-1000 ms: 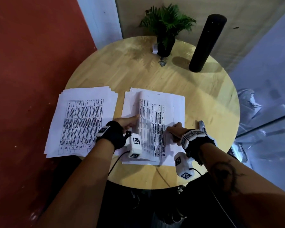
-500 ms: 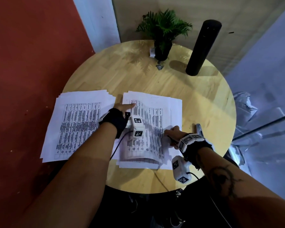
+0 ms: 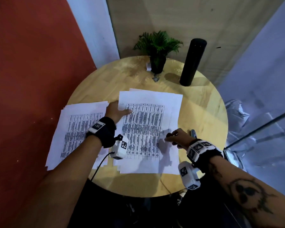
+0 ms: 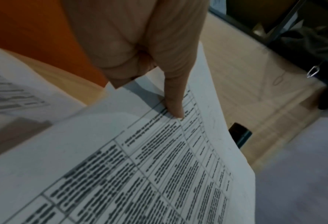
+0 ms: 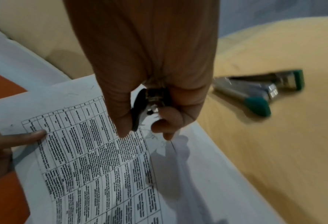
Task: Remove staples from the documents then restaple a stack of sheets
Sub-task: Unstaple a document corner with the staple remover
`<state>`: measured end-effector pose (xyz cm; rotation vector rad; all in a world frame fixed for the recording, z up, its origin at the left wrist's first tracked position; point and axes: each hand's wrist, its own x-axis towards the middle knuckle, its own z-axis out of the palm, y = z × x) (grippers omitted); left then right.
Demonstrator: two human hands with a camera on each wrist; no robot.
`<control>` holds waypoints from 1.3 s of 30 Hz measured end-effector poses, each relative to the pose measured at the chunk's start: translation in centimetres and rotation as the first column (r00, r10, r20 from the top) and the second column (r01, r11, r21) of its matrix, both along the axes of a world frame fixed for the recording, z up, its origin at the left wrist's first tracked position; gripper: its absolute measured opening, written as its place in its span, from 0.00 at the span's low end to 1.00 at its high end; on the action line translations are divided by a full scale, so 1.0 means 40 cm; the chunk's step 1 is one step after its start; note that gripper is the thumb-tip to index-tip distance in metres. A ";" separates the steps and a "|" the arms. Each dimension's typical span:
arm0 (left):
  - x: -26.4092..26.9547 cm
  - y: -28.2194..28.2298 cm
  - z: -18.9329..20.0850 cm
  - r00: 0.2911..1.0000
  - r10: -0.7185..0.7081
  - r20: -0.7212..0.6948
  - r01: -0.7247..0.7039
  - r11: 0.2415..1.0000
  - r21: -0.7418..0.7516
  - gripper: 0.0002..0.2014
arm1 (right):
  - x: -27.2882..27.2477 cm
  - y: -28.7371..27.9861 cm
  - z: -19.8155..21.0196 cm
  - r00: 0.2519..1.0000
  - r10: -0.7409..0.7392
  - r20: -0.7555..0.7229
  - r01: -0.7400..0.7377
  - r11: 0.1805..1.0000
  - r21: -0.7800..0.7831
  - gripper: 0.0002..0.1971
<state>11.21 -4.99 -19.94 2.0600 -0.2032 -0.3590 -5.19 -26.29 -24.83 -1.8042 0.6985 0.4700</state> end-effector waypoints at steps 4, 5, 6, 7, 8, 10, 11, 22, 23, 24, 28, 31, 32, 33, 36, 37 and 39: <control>-0.031 0.035 0.070 0.997 -0.020 0.078 0.034 0.983 -0.181 0.19 | 0.001 -0.030 0.132 0.937 -0.195 0.290 0.205 0.979 -0.005 0.13; -0.038 0.044 0.091 0.995 -0.015 0.094 0.036 0.976 -0.217 0.18 | 0.003 -0.037 0.169 0.900 -0.264 0.346 0.265 0.963 0.047 0.14; -0.041 0.056 0.104 0.995 -0.003 0.104 0.029 0.969 -0.245 0.17 | 0.005 -0.042 0.201 0.867 -0.306 0.392 0.291 0.952 0.100 0.16; -0.048 0.066 0.129 0.993 0.002 0.121 0.029 0.966 -0.257 0.17 | 0.010 -0.047 0.236 0.838 -0.313 0.447 0.292 0.949 0.119 0.17; -0.051 0.075 0.146 0.990 0.000 0.143 0.039 0.964 -0.264 0.16 | 0.017 -0.052 0.264 0.815 -0.287 0.503 0.279 0.956 0.093 0.19; -0.056 0.095 0.185 0.983 -0.020 0.183 0.072 0.957 -0.280 0.17 | 0.031 -0.052 0.337 0.782 -0.118 0.612 0.206 0.976 -0.075 0.22; -0.058 0.106 0.202 0.984 -0.028 0.178 0.079 0.956 -0.282 0.18 | 0.036 -0.049 0.373 0.768 0.009 0.641 0.142 0.973 -0.183 0.24; -0.067 0.138 0.387 0.932 0.172 0.318 0.006 0.872 -0.489 0.19 | 0.067 0.005 0.648 0.674 0.554 0.488 -0.172 0.761 -0.626 0.26; -0.068 0.139 0.412 0.897 0.245 0.367 -0.023 0.856 -0.516 0.28 | 0.065 0.009 0.660 0.667 0.546 0.507 -0.172 0.775 -0.608 0.27; -0.073 0.137 0.440 0.853 0.276 0.442 -0.016 0.861 -0.508 0.38 | 0.063 0.014 0.673 0.663 0.534 0.525 -0.169 0.790 -0.590 0.27; -0.160 0.088 0.575 0.515 0.014 0.857 -0.054 0.998 0.017 0.50 | 0.046 0.039 0.728 0.621 0.542 0.566 -0.196 0.807 -0.558 0.27; -0.197 0.039 0.629 0.514 -0.276 0.812 -0.138 0.908 0.396 0.42 | 0.022 0.054 0.774 0.588 0.535 0.607 -0.224 0.829 -0.513 0.26; -0.198 0.032 0.638 0.535 -0.304 0.788 -0.134 0.891 0.434 0.38 | 0.011 0.056 0.788 0.577 0.527 0.624 -0.231 0.838 -0.494 0.26; -0.199 0.029 0.649 0.545 -0.308 0.780 -0.127 0.889 0.439 0.34 | 0.003 0.055 0.800 0.566 0.521 0.639 -0.237 0.845 -0.479 0.26; -0.199 0.029 0.672 0.535 -0.298 0.791 -0.058 0.921 0.386 0.22 | -0.027 0.054 0.821 0.538 0.488 0.687 -0.261 0.872 -0.415 0.26; -0.200 0.030 0.676 0.537 -0.298 0.790 0.008 0.938 0.348 0.21 | -0.035 0.054 0.824 0.526 0.480 0.702 -0.265 0.877 -0.401 0.26; -0.200 0.034 0.682 0.574 -0.285 0.768 0.178 0.958 0.224 0.21 | -0.047 0.059 0.828 0.504 0.474 0.722 -0.276 0.880 -0.385 0.26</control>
